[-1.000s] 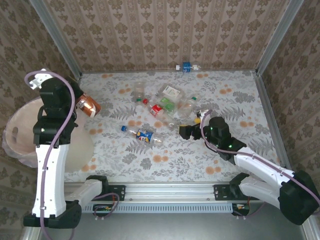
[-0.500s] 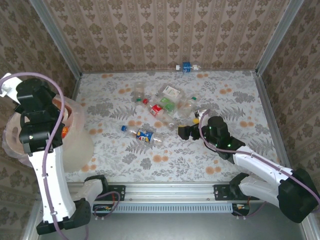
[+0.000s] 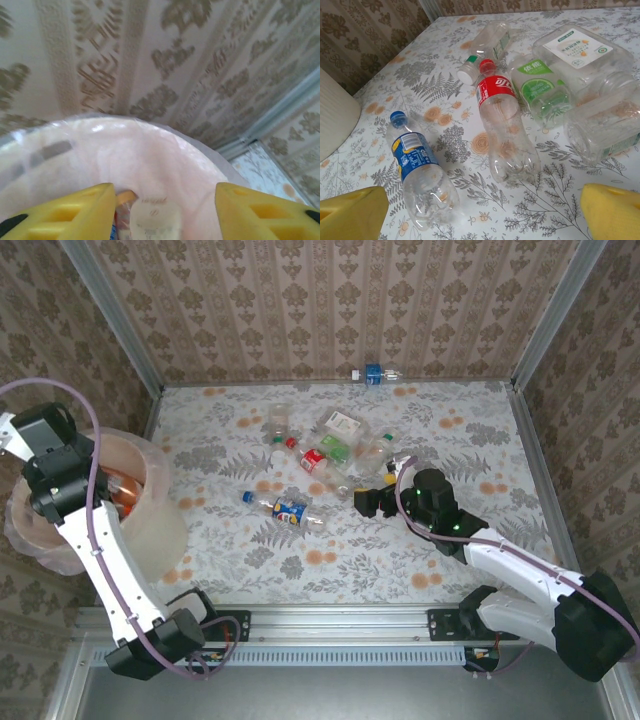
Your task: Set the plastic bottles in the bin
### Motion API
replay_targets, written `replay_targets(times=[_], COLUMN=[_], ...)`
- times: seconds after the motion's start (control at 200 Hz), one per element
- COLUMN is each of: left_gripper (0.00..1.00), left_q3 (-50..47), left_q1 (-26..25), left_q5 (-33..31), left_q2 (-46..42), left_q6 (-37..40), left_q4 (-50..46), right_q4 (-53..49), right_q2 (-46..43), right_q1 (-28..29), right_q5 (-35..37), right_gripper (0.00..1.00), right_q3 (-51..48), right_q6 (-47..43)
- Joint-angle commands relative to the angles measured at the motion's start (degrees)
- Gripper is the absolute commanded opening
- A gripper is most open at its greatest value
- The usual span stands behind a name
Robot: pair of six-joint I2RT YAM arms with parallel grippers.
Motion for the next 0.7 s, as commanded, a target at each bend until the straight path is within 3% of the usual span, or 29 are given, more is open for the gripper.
replay_targets(times=[0.0, 0.15, 0.39, 0.58, 0.695], left_gripper=[0.63, 0.76, 0.87, 1.00, 1.00], left_q3=[-0.47, -0.83, -1.88, -0.24, 0.22], left_q1=[0.40, 0.40, -1.50, -9.82, -16.46], left_q5=[7.66, 10.58, 18.46, 17.15, 16.34], left_q2=[0.13, 0.44, -1.87, -3.17, -3.21], left_q6=[-0.99, -1.44, -0.33, 1.82, 2.05], left_q4=[-0.72, -0.47, 3.60, 4.11, 5.40], right_q4=[0.13, 0.21, 0.20, 0.65, 0.39], right_q2=[0.35, 0.56, 1.58, 2.13, 2.29], right_q1=[0.51, 0.68, 0.77, 0.86, 0.86], right_q5=[-0.74, -0.69, -0.70, 0.15, 1.44], right_gripper=[1.00, 1.00, 1.00, 1.00, 1.00], right_q3=[1.73, 1.89, 2.60, 2.64, 2.65], right_q6=[-0.88, -0.82, -1.13, -0.88, -0.32])
